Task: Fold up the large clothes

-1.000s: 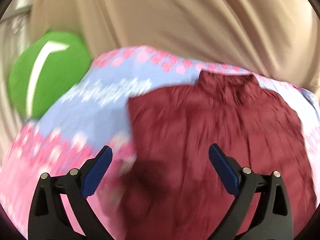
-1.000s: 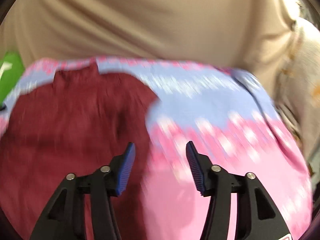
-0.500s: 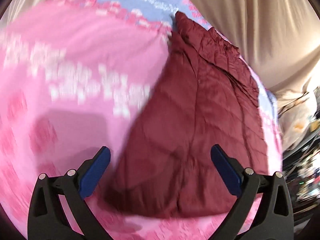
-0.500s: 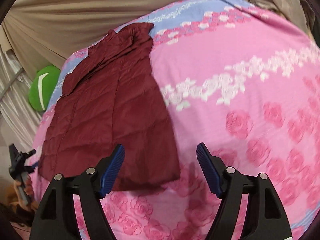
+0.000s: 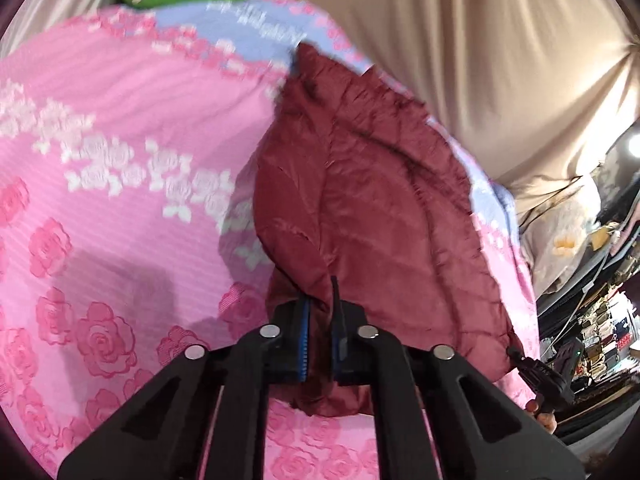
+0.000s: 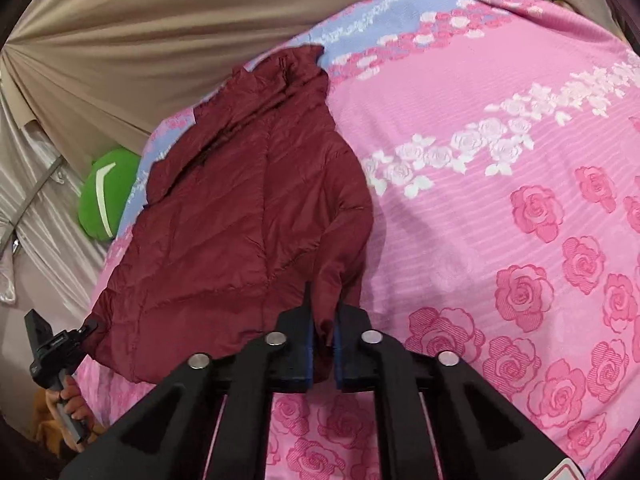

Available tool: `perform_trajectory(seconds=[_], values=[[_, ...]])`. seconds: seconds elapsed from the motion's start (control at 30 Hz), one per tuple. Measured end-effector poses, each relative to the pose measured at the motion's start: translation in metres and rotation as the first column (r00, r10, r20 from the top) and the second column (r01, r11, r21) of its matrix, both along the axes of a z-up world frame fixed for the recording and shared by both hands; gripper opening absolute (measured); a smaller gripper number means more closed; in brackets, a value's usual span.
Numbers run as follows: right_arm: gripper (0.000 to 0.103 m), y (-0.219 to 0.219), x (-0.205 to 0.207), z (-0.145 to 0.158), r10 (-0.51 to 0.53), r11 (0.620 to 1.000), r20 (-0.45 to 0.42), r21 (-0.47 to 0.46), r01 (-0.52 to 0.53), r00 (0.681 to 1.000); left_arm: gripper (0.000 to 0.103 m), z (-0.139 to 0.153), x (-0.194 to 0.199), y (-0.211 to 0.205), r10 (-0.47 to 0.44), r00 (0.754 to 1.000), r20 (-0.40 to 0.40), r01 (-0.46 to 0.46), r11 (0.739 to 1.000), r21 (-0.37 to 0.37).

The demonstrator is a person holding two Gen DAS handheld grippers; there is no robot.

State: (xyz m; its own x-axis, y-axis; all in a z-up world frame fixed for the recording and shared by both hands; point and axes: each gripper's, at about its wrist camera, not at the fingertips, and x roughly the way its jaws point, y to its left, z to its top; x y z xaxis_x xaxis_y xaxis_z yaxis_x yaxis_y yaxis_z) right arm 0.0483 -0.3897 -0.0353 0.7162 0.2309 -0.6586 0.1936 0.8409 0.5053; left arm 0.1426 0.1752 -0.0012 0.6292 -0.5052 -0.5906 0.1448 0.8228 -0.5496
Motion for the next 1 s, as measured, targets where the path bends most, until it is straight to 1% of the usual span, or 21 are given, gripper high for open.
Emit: perform_trajectory(seconds=[0.07,0.1,0.17,0.2,0.23,0.27,0.33,0.4,0.5,0.57,0.63,0.67,0.7,0.73,0.77,0.8,0.83,0.87,0.93,0.97,1.0], values=[[0.004,-0.001,-0.013,0.014,-0.009,1.000,0.078,0.003,0.009,0.997,0.003,0.018,-0.014,0.004,0.008,0.998,0.058,-0.007,1.000,-0.016],[0.004,-0.002,-0.024,0.025,-0.008,1.000,0.141,0.012,0.006,0.990,0.002,0.028,-0.023,0.007,0.008,0.996,0.091,-0.005,0.999,-0.041],[0.003,-0.004,-0.046,0.048,-0.004,1.000,0.275,0.025,-0.003,0.962,0.002,0.050,-0.044,0.013,0.004,0.985,0.171,0.012,0.995,-0.094],[0.003,-0.004,-0.059,0.060,0.000,1.000,0.342,0.019,-0.007,0.940,0.002,0.060,-0.050,0.014,0.003,0.979,0.202,0.020,0.994,-0.108],[0.003,-0.004,-0.068,0.070,0.001,1.000,0.384,0.010,-0.005,0.923,0.002,0.070,-0.060,0.015,0.004,0.971,0.241,0.026,0.992,-0.122],[0.003,-0.003,-0.083,0.085,0.002,1.000,0.445,-0.007,0.001,0.895,0.002,0.085,-0.075,0.018,0.014,0.956,0.294,0.026,0.991,-0.131],[0.003,-0.003,-0.105,0.105,0.004,1.000,0.526,-0.026,0.011,0.851,0.002,0.105,-0.096,0.022,0.029,0.933,0.359,0.030,0.987,-0.156],[0.003,-0.002,-0.133,0.127,0.015,0.999,0.622,-0.041,0.013,0.783,0.002,0.123,-0.115,0.030,0.044,0.907,0.418,0.037,0.982,-0.184],[0.003,-0.002,-0.168,0.155,0.014,0.998,0.720,-0.056,0.038,0.694,0.002,0.150,-0.142,0.041,0.093,0.860,0.501,0.004,0.982,-0.188],[0.003,-0.003,-0.179,0.170,0.000,0.998,0.756,-0.045,0.051,0.654,0.002,0.161,-0.146,0.046,0.102,0.847,0.522,-0.002,0.982,-0.189],[0.003,-0.008,-0.179,0.181,-0.009,0.999,0.776,-0.023,0.044,0.630,0.002,0.172,-0.138,0.040,0.094,0.842,0.531,-0.005,0.986,-0.167],[0.003,-0.010,-0.175,0.184,-0.011,0.999,0.778,-0.016,0.037,0.629,0.002,0.175,-0.132,0.040,0.085,0.846,0.526,-0.004,0.988,-0.154],[0.003,-0.013,-0.165,0.187,-0.015,0.999,0.772,-0.007,0.032,0.635,0.002,0.177,-0.122,0.035,0.076,0.852,0.519,-0.006,0.991,-0.135],[0.003,-0.013,-0.156,0.188,-0.016,0.999,0.764,-0.007,0.033,0.645,0.002,0.178,-0.109,0.030,0.069,0.859,0.508,-0.010,0.993,-0.117],[0.003,-0.015,-0.138,0.188,-0.014,0.999,0.746,-0.014,0.037,0.666,0.002,0.176,-0.085,0.023,0.057,0.876,0.479,-0.017,0.996,-0.088],[0.003,-0.019,-0.117,0.188,-0.024,0.999,0.717,-0.010,0.044,0.697,0.002,0.175,-0.070,0.018,0.053,0.888,0.457,-0.022,0.997,-0.072],[0.003,-0.022,-0.095,0.186,-0.033,0.999,0.683,0.003,0.042,0.729,0.002,0.171,-0.042,0.011,0.051,0.908,0.417,-0.036,0.998,-0.045],[0.003,-0.024,-0.078,0.184,-0.041,0.999,0.657,0.012,0.045,0.753,0.002,0.164,-0.020,0.005,0.046,0.922,0.385,-0.043,0.999,-0.018],[0.003,-0.030,-0.031,0.173,-0.064,0.998,0.570,0.020,0.064,0.819,0.002,0.146,0.035,-0.007,0.050,0.954,0.294,-0.063,0.997,0.034],[0.003,-0.035,0.001,0.163,-0.080,0.997,0.509,0.025,0.077,0.857,0.002,0.135,0.056,-0.013,0.052,0.966,0.253,-0.070,0.996,0.062],[0.003,-0.038,0.024,0.155,-0.089,0.996,0.462,0.023,0.088,0.882,0.002,0.124,0.077,-0.017,0.062,0.975,0.214,-0.082,0.993,0.085]])
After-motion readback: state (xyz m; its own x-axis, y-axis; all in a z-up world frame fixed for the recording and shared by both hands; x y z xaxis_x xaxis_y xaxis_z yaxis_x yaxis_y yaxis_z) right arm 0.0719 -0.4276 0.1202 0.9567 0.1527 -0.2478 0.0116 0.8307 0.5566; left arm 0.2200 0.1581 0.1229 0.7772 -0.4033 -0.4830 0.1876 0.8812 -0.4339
